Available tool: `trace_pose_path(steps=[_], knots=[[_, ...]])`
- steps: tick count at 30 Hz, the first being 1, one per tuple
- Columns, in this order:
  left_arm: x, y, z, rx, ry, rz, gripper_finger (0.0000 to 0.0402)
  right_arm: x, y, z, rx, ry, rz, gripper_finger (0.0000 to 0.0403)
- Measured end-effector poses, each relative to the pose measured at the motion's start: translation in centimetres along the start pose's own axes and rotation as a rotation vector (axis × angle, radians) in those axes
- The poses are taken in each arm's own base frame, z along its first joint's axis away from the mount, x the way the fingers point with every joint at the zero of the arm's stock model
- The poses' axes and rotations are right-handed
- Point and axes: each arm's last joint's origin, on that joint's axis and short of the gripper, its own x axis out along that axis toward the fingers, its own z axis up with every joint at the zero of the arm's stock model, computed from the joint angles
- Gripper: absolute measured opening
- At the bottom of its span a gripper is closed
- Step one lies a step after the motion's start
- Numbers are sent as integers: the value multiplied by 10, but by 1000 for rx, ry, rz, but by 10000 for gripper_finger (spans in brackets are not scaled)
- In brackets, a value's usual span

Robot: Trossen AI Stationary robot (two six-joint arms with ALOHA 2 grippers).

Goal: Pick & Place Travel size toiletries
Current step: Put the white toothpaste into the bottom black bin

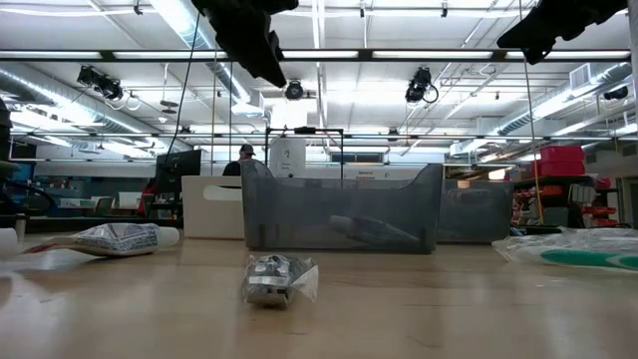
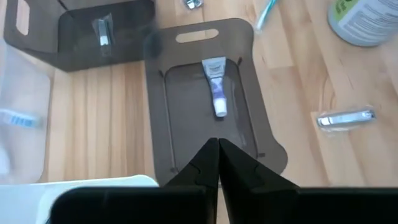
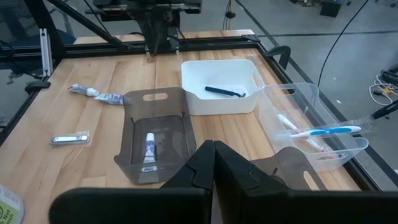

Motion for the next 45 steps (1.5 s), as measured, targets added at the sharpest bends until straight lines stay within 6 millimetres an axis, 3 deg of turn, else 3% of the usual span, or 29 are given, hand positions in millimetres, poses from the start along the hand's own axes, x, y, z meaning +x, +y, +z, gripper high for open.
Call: trace_pose_path(steps=[9, 15, 28, 37, 45], knots=[[0, -28, -6, 86, 90, -52, 5, 0, 0, 0, 0, 0, 0, 13], [-1, -52, -13, 168, 159, -105, 21, 0, 0, 0, 0, 0, 0, 13], [-6, -87, -21, 526, 202, -205, 12, 0, 0, 0, 0, 0, 0, 14], [-5, -99, -24, 909, 180, -272, 58, 0, 0, 0, 0, 0, 0, 14], [8, -105, -27, 1013, 217, -313, 122, 0, 0, 0, 0, 0, 0, 14]])
